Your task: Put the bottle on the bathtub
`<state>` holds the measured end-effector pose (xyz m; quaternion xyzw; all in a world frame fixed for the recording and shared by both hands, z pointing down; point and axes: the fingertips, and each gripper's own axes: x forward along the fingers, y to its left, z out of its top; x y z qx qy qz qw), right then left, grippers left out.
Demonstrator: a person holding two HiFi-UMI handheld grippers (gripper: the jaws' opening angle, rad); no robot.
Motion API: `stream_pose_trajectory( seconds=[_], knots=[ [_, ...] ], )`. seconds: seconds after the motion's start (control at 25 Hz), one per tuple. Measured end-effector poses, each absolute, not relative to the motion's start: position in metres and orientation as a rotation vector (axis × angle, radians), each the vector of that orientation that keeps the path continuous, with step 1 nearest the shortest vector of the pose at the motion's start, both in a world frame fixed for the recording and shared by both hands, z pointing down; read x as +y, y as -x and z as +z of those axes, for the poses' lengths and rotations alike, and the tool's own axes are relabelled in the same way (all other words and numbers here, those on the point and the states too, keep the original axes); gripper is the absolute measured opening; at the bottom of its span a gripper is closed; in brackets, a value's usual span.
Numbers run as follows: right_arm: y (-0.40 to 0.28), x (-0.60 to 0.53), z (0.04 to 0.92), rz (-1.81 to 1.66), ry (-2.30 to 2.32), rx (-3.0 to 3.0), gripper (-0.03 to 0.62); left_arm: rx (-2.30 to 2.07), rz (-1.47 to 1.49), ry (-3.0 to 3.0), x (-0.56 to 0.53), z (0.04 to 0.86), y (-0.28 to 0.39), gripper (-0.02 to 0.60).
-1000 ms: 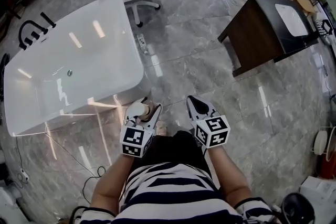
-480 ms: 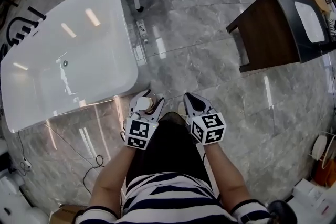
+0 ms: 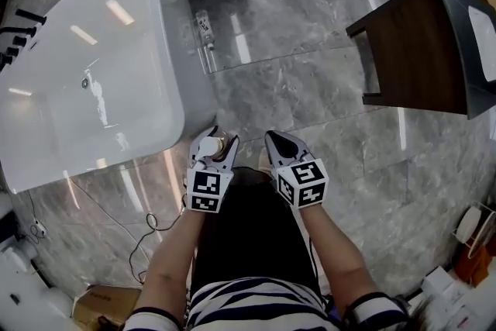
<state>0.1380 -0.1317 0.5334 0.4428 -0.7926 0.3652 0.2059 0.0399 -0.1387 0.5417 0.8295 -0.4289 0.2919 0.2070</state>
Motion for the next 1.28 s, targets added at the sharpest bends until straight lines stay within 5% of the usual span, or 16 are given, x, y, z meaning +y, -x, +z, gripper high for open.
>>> stream_pose_trajectory(
  seconds=[1.28],
  knots=[
    [-0.138, -0.161, 0.811, 1.093, -1.191, -2.134, 0.026, -1.245, 1.031, -2.109, -0.203, 0.891, -0.029, 0.224]
  ],
)
